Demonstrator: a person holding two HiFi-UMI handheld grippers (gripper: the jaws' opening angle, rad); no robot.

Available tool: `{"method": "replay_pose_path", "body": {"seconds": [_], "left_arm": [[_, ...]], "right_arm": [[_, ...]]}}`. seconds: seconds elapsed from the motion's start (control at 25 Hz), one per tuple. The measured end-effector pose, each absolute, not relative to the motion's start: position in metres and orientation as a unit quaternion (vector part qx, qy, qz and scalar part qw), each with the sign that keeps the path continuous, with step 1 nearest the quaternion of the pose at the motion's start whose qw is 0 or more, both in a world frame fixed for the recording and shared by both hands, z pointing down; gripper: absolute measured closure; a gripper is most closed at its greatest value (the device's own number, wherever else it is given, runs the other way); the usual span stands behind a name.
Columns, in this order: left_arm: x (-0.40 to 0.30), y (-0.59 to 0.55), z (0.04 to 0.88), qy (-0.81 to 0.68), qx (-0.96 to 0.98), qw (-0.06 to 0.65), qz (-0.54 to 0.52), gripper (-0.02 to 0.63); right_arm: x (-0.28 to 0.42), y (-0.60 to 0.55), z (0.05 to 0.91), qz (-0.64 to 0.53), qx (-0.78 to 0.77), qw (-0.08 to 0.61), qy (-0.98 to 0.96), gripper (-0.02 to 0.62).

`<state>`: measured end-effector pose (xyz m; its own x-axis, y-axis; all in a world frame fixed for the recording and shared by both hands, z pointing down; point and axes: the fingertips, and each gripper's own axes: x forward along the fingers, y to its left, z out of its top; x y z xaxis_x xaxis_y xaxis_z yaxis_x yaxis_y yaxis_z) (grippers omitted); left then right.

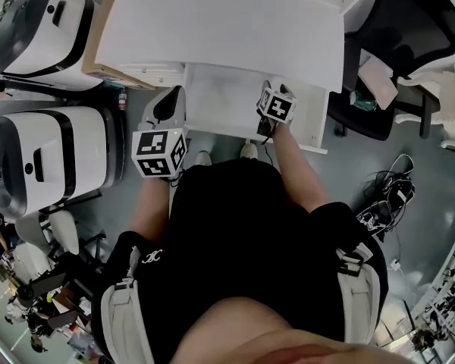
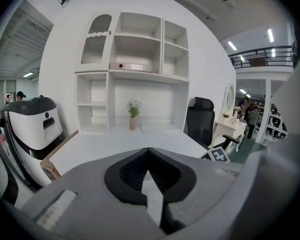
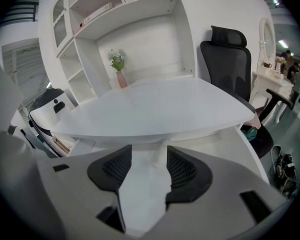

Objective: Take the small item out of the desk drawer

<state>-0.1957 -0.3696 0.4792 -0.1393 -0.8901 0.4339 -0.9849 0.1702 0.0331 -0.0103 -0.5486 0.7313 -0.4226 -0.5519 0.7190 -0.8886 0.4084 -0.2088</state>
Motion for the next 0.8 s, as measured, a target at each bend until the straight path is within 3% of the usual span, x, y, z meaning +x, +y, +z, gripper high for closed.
{"method": "replay_pose_path", "body": {"seconds": [0.28,0.8], "left_arm": [[-0.200,-0.355,0.482,-0.765,0.600,0.189,0.137,0.593],[-0.215,-0.302,0.500,-0.793,0.545,0.226,0.154,0.594]], "right_arm": [[-0.002,-0.570,0.772,0.313,0.485,0.261,-0.774,0.383],[-0.020,-0.590,0.832,0.345,0.477,0.302,-0.750,0.382]]}}
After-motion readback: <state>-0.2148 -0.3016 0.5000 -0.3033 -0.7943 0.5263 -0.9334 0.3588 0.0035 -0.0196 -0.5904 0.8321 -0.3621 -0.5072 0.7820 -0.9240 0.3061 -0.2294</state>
